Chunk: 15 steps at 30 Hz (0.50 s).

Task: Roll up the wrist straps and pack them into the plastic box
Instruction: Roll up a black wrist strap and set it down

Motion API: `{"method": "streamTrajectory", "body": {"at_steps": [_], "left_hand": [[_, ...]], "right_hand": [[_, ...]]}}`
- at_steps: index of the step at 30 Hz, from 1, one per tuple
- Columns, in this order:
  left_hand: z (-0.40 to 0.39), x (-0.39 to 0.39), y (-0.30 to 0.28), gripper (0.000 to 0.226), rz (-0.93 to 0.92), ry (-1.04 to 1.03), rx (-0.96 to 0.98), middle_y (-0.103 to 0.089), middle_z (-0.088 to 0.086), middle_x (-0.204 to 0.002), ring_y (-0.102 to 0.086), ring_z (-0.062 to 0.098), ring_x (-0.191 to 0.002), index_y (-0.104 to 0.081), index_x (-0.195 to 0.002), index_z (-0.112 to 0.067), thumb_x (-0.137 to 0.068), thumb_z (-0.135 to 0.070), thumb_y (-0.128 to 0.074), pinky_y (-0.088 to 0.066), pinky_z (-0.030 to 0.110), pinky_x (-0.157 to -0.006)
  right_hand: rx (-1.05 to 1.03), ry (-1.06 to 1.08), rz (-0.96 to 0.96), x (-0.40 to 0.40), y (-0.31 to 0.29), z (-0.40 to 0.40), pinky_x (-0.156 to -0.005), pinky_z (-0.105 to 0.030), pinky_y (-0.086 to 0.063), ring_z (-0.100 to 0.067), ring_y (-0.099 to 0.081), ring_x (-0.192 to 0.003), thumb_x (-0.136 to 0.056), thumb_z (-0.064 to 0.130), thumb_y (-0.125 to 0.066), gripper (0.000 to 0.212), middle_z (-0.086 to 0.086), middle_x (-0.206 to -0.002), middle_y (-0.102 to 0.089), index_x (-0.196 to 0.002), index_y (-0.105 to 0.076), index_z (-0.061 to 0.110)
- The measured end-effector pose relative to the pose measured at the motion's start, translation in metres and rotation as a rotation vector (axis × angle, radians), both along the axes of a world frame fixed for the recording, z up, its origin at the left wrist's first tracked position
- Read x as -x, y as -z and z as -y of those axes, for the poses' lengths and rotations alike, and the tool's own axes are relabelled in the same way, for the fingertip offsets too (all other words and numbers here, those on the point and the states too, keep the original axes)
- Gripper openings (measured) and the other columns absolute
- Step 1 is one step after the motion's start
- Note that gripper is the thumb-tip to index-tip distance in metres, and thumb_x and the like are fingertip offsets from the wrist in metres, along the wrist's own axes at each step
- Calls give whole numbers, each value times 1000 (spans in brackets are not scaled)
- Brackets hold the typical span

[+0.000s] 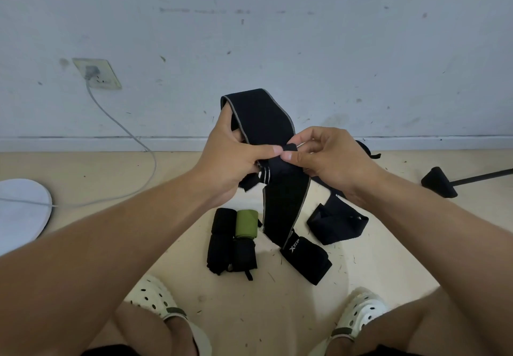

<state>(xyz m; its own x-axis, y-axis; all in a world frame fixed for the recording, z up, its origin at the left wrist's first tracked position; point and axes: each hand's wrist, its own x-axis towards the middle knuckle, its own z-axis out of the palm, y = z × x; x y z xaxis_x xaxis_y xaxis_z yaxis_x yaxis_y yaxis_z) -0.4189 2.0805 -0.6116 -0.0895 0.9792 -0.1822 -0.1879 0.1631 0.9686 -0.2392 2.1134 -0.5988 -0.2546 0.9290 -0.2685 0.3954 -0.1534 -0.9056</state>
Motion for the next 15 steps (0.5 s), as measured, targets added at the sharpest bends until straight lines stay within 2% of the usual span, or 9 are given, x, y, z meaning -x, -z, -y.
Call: {"method": "streamTrajectory", "body": {"at_steps": [3, 5, 7, 9, 12, 15], "left_hand": [[-1, 2, 2, 83, -45, 17, -11, -75, 5, -118, -76, 24, -106, -49, -140, -27, -78, 20, -76, -65, 49, -82], [-2, 3, 2, 85, -57, 27, -14, -75, 6, -120, -75, 25, -108, -48, -141, -28, -77, 21, -76, -64, 51, -85], [-3, 3, 2, 87, -68, 42, -14, -75, 6, -120, -75, 24, -107, -47, -143, -28, -77, 22, -75, -65, 47, -84], [-4, 4, 2, 90, -88, 61, -11, -74, 5, -121, -75, 22, -108, -47, -144, -31, -77, 22, -76, -65, 42, -82], [-4, 5, 2, 93, -103, 87, -8, -71, 5, -127, -74, 23, -111, -47, -144, -35, -76, 22, -76, -65, 38, -79], [-4, 5, 4, 97, -115, 108, -8, -69, 5, -129, -73, 24, -112, -44, -146, -39, -77, 21, -76, -63, 34, -77]], "right_hand": [[3, 31, 20, -1, -1, -1, -79, -30, -55, -3, -64, -59, -82, 23, -88, 29, -5, -82, -76, -101, -67, 18], [30, 45, -1, -3, -2, -3, -78, -28, -55, -3, -68, -61, -81, 23, -88, 36, 3, -77, -77, -107, -63, 19], [55, 28, -11, -5, -3, -4, -81, -26, -53, -3, -71, -62, -82, 22, -87, 38, 7, -74, -78, -111, -62, 21], [70, 3, -5, -7, -2, -6, -89, -30, -55, -8, -74, -69, -83, 22, -87, 36, 3, -80, -80, -112, -66, 22], [82, -42, 41, -9, -1, -8, -99, -34, -55, -22, -76, -88, -82, 28, -87, 23, -1, -89, -81, -101, -77, 21], [114, -70, 84, -13, -2, -10, -95, -31, -53, -12, -69, -84, -79, 35, -88, 13, 9, -75, -72, -80, -79, 26]]}}
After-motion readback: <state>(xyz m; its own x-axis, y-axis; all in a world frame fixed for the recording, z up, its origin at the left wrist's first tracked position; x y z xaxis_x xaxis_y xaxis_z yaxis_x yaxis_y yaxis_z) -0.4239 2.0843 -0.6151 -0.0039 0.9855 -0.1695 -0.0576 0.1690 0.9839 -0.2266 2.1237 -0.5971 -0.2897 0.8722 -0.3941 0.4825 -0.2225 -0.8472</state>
